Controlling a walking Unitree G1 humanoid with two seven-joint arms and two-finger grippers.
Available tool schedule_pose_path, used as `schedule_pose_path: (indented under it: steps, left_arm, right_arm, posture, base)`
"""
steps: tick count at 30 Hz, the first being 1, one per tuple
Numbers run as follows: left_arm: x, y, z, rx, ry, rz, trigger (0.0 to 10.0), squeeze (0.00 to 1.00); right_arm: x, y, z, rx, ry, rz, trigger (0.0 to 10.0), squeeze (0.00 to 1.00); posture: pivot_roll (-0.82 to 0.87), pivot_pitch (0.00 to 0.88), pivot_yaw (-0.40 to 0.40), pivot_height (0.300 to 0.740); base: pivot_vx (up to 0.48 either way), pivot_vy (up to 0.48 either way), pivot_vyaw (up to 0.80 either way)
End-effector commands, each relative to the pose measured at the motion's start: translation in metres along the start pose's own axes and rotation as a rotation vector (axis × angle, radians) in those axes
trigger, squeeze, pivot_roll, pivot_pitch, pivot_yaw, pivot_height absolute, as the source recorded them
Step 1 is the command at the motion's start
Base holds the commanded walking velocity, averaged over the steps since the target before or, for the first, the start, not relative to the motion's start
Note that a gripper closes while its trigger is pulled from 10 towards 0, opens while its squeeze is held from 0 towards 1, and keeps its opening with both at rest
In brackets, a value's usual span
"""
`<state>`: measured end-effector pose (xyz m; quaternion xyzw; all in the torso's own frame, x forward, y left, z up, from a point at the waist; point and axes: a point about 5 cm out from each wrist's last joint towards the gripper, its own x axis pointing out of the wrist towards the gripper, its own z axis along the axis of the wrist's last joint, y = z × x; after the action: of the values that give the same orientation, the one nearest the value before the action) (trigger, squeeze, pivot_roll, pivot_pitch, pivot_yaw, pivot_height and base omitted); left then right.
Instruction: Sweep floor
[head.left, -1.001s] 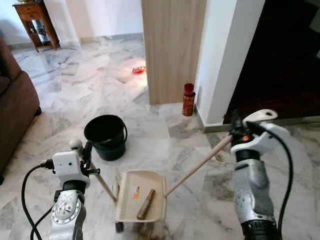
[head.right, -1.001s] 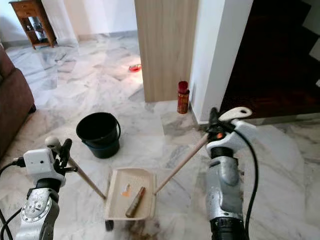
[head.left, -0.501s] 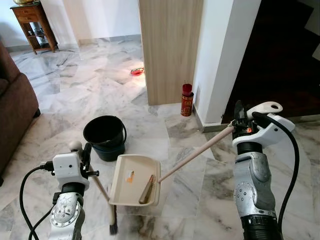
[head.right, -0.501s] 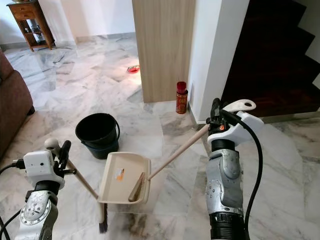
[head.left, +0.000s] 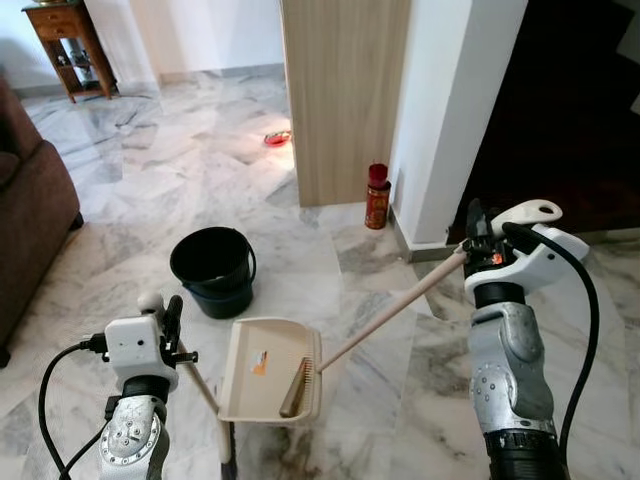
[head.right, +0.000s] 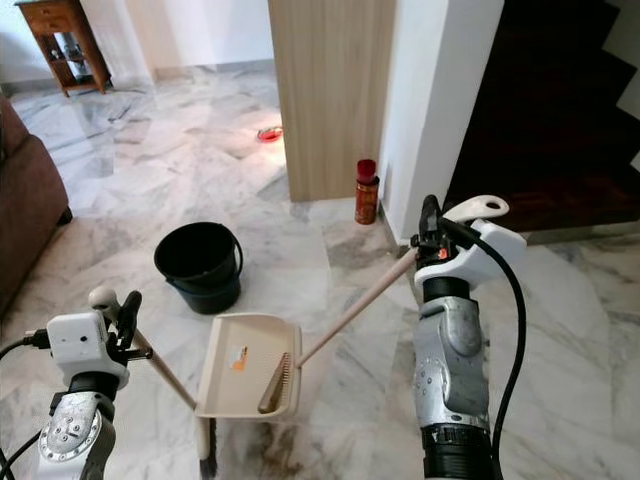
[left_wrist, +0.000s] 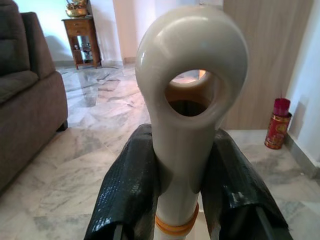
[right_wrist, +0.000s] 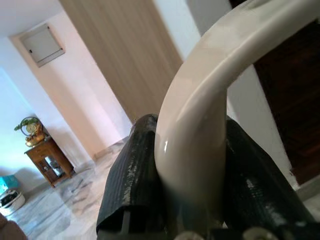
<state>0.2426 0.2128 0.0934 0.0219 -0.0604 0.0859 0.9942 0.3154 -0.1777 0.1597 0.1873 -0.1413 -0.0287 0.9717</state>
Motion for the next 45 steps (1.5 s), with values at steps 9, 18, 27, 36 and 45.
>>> schedule_pose_path:
  steps: [9,18,27,36,45]
  left_arm:
    - [0.004,0.002,0.014,0.018,-0.068,0.003,10.0,0.0]
    - [0.005,0.002,0.017,0.019,-0.073,-0.002,10.0,0.0]
    - [0.006,-0.001,0.017,0.018,-0.07,-0.011,10.0,0.0]
    - [0.008,-0.002,0.017,0.022,-0.069,-0.019,10.0,0.0]
    - [0.009,-0.002,0.018,0.023,-0.07,-0.019,10.0,0.0]
  right_arm:
    - [0.008,0.024,0.018,0.068,-0.074,0.068,10.0,0.0]
    - [0.01,0.029,0.022,0.084,-0.087,0.079,10.0,0.0]
    - [0.012,0.036,0.026,0.103,-0.101,0.104,10.0,0.0]
    - [0.012,0.041,0.025,0.101,-0.095,0.128,10.0,0.0]
    - [0.012,0.045,0.024,0.113,-0.089,0.145,10.0,0.0]
  posture:
    - [0.09,0.012,0.056,0.74]
    - [0.09,0.012,0.061,0.74]
    - [0.09,0.008,0.065,0.74]
    - [0.09,0.0,0.067,0.74]
    - [0.1,0.006,0.067,0.74]
  base:
    - [0.0,0.267,0.0]
    - [0.0,0.0,0.0]
    - [0.0,0.0,0.0]
    - [0.0,0.0,0.67]
    - [0.0,0.0,0.8]
